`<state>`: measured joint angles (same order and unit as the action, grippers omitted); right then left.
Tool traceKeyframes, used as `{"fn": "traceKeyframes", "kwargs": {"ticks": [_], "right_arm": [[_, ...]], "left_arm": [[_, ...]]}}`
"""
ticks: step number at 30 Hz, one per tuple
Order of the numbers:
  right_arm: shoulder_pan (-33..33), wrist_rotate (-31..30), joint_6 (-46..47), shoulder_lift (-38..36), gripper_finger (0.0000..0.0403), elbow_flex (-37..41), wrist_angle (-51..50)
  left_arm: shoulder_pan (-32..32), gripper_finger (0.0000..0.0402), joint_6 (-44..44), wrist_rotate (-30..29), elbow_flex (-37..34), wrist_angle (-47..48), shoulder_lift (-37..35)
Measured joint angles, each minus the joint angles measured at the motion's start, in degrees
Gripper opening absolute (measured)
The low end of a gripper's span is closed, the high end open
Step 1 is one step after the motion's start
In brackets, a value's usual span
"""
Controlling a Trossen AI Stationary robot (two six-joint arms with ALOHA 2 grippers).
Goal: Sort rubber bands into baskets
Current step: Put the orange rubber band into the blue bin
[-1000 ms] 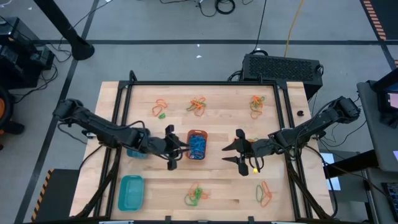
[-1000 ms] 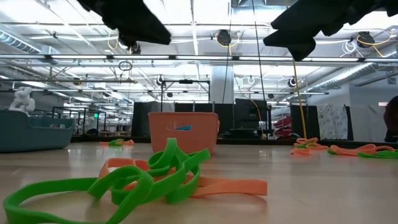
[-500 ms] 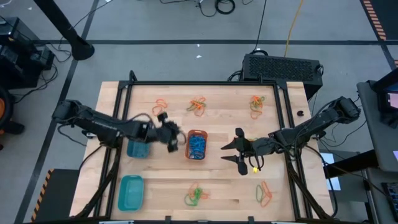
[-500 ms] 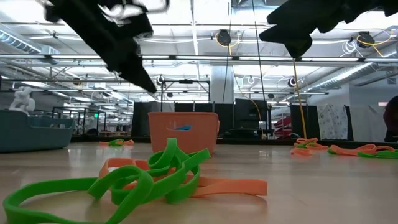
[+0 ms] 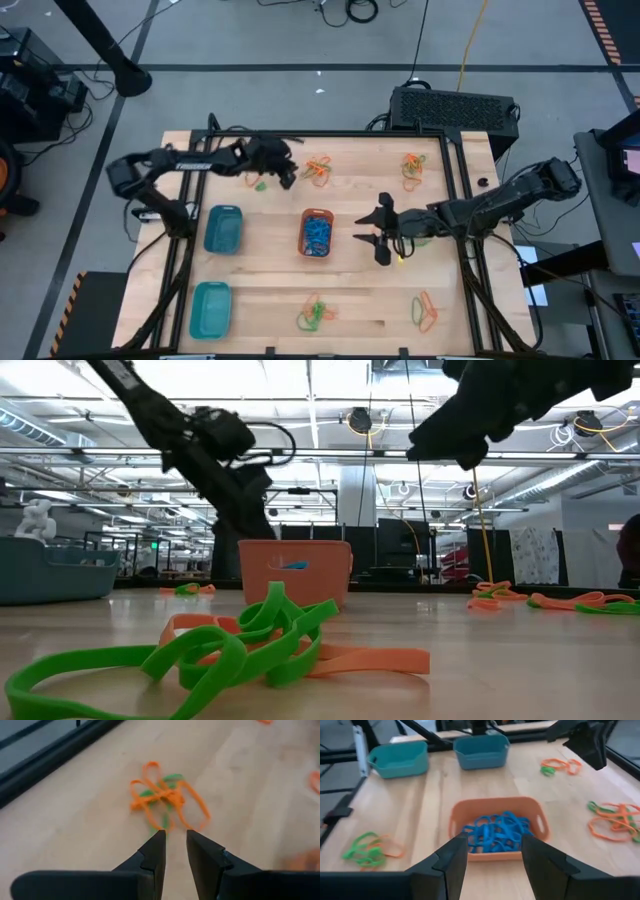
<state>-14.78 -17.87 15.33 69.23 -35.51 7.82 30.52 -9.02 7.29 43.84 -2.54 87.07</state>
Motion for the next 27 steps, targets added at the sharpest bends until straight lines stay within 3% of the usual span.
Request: {"fn": "traceKeyframes", "kwargs": {"ticks": [5,12,27], "right_arm": [[2.21,0.13,-1.3,0.0,0.0176,0.0,-2.04],[4.3,0.2,-1.21,0.0,0.0176,0.0,-4.62],[4.3,0.26,-1.05,0.0,0.0176,0.0,-6.79]], "left_arm": [[1.38,0.0083,0.9,3.14,5.87,0.38,8.4],[1.23,0.0083,0.96,2.21,13.39,3.67,16.2],[-0.62,0.0083,0.79,-6.55,15.86,3.98,20.58]]}}
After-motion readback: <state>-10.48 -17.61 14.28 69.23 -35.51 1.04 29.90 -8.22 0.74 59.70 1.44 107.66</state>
